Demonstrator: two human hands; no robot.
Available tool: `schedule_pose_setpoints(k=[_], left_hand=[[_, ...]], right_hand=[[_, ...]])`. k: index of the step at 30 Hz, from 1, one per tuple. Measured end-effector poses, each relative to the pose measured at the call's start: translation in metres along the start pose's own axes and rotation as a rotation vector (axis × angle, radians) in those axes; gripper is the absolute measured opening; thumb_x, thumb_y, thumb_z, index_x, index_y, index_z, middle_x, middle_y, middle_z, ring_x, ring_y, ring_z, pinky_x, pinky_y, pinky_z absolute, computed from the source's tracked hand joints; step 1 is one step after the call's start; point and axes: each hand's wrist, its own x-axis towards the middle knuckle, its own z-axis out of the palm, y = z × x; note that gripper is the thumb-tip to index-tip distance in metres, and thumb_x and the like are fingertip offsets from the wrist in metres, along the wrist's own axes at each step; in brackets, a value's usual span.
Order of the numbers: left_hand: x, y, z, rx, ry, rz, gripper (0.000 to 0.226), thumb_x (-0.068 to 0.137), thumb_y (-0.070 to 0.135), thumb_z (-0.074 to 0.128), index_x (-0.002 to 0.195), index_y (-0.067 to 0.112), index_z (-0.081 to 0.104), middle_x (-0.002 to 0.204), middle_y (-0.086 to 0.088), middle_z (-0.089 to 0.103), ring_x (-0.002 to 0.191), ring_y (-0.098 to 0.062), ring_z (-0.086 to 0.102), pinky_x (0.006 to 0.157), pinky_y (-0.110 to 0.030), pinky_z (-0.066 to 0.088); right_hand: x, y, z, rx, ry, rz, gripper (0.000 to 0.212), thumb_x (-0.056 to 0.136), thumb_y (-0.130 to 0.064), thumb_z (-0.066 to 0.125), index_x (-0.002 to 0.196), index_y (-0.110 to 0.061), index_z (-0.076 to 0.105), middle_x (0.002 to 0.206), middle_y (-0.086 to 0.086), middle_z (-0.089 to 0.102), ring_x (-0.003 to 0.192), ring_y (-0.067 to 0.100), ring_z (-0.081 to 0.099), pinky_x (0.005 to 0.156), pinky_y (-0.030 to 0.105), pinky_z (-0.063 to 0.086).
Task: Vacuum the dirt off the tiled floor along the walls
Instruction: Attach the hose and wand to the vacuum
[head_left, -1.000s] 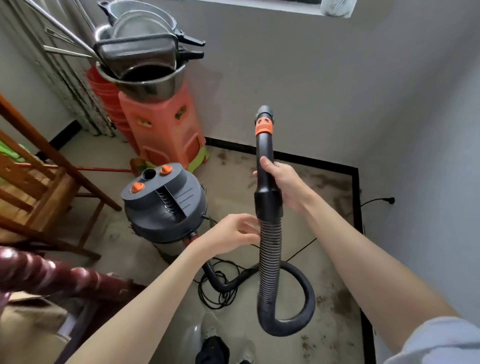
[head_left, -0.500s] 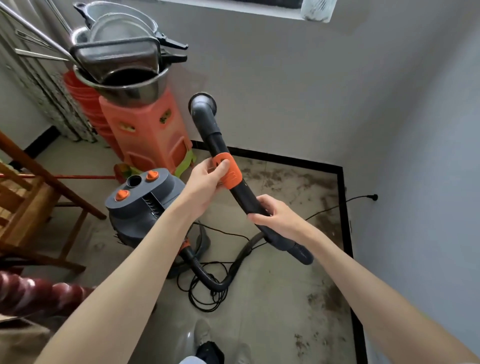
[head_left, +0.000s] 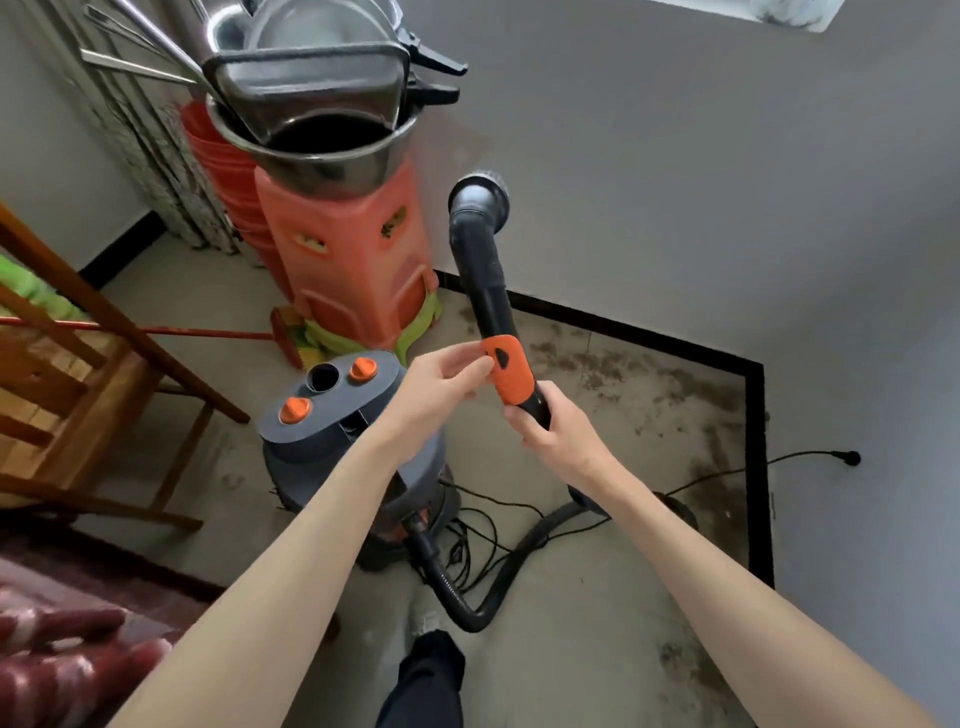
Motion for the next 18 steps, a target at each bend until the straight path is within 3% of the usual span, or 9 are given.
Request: schedule_pose_setpoints(k=[5,9,14,16,18], left_hand=[[0.048,-0.072,-0.083,0.092,0.245,-0.264,0.027,0.095,0.017,0.055,0.12,0.01,0.061,0.106,-0.003,0.068,0.098,-0.016,0.063,0.084,-0.027,0.05],[0.073,-0.132,-0.13,0.251,0.334,-0.429,0.026,0.092,0.012,0.058,0.118,0.008,0.062,0.114,-0.008,0.065,0.108,-0.02,0.059,0.096,-0.036,0.046],[0.107,-0.183,-0.168,0.462,0.433,-0.434,0.028,0.093,0.01,0.057,0.121,0.007,0.062,0.117,-0.009,0.064,0.105,-0.018,0.057,0.085,-0.017,0.036],[0.124,-0.196,-0.175,0.556,0.449,-0.392,0.029,0.093,0.012,0.057,0.121,0.008,0.062,0.119,-0.009,0.062,0.107,-0.021,0.057,0.084,-0.015,0.032],[0.143,-0.207,-0.178,0.607,0.445,-0.337,0.028,0.093,0.011,0.056,0.119,0.006,0.063,0.12,-0.011,0.06,0.11,-0.025,0.055,0.09,-0.02,0.033]], right_hand=[[0.086,0.0,0.045,0.044,-0.003,0.095,0.013,0.095,-0.03,0.06,0.094,-0.021,0.051,0.079,-0.003,0.053,0.075,0.02,0.054,0.073,0.037,0.045],[0.139,0.015,0.079,0.128,-0.005,0.184,0.014,0.091,-0.026,0.066,0.09,-0.02,0.053,0.082,0.0,0.056,0.079,0.021,0.056,0.073,0.034,0.043],[0.194,0.053,0.123,0.119,-0.057,0.259,0.035,0.086,-0.019,0.072,0.097,0.009,0.052,0.083,0.01,0.052,0.076,0.02,0.049,0.07,0.033,0.036],[0.212,0.069,0.14,0.108,-0.055,0.28,0.031,0.086,-0.019,0.071,0.093,0.005,0.053,0.08,0.006,0.053,0.072,0.012,0.048,0.065,0.028,0.035],[0.227,0.082,0.155,0.112,-0.026,0.295,0.022,0.087,-0.022,0.07,0.083,-0.01,0.052,0.074,-0.005,0.051,0.059,-0.004,0.043,0.053,0.014,0.032]])
